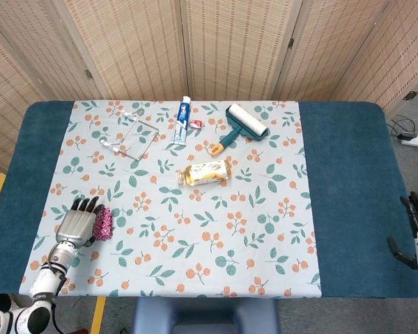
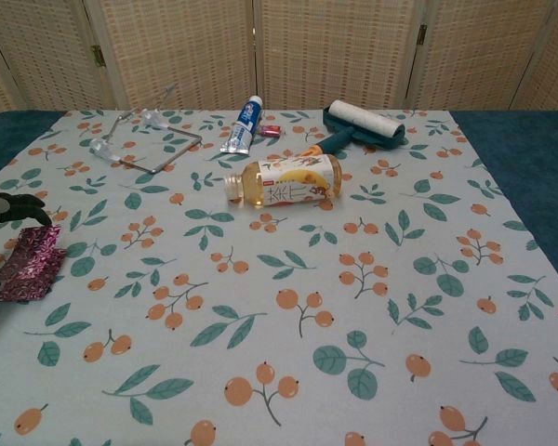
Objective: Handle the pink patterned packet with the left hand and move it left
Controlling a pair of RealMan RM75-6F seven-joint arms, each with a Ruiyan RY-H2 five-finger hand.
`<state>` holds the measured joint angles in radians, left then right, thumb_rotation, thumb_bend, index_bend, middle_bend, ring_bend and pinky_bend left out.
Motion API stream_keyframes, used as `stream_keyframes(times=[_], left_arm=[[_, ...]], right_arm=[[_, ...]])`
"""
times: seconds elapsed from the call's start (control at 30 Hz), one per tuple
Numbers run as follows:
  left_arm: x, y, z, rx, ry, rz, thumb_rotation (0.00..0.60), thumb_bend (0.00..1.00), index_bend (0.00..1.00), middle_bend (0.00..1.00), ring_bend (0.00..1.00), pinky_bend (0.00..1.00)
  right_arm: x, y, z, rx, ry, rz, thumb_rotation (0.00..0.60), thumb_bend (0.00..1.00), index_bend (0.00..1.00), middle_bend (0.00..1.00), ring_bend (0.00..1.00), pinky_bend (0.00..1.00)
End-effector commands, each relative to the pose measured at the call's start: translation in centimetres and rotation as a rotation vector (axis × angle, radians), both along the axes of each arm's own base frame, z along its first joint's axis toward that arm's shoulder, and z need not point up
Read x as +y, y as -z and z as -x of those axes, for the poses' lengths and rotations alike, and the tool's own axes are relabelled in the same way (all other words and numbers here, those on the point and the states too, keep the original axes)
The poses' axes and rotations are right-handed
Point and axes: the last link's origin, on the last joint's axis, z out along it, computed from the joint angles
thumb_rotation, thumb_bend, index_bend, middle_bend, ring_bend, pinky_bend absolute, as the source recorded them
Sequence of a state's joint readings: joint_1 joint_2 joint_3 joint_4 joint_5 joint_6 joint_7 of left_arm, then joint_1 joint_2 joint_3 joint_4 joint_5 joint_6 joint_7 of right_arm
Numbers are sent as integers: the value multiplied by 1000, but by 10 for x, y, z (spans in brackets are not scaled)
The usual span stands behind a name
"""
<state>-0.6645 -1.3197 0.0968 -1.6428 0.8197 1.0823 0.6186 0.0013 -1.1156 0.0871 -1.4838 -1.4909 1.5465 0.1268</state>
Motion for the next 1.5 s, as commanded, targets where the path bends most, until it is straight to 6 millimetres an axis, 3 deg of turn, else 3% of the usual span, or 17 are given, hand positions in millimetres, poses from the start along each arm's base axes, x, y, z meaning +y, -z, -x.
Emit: stream_keyframes(times=[0.03, 1.07, 1.23, 1.37, 1.5], left_arm=[[-1, 5, 2, 7, -5, 10, 600, 355, 147, 0, 0, 0], [-1, 19, 8, 27, -44, 36, 600, 354, 130, 0, 0, 0], [-2, 18, 8, 25, -45, 38, 600, 354, 68, 0, 0, 0], [-2, 12, 6, -2, -53, 20, 600, 354, 34, 0, 0, 0], [-2, -9, 2, -75, -63, -43, 600, 354, 18, 0, 0, 0]], right_arm=[[1, 0, 0, 0, 2, 2, 600, 365, 0, 0, 0, 0], [5, -1, 0, 2, 13, 3, 600, 366, 0, 0, 0, 0], [5, -1, 1, 1, 14, 4, 600, 365, 0, 0, 0, 0], [5, -2, 0, 3, 11, 6, 600, 365, 0, 0, 0, 0], [5, -5, -1, 10, 8, 7, 600, 365, 0, 0, 0, 0]])
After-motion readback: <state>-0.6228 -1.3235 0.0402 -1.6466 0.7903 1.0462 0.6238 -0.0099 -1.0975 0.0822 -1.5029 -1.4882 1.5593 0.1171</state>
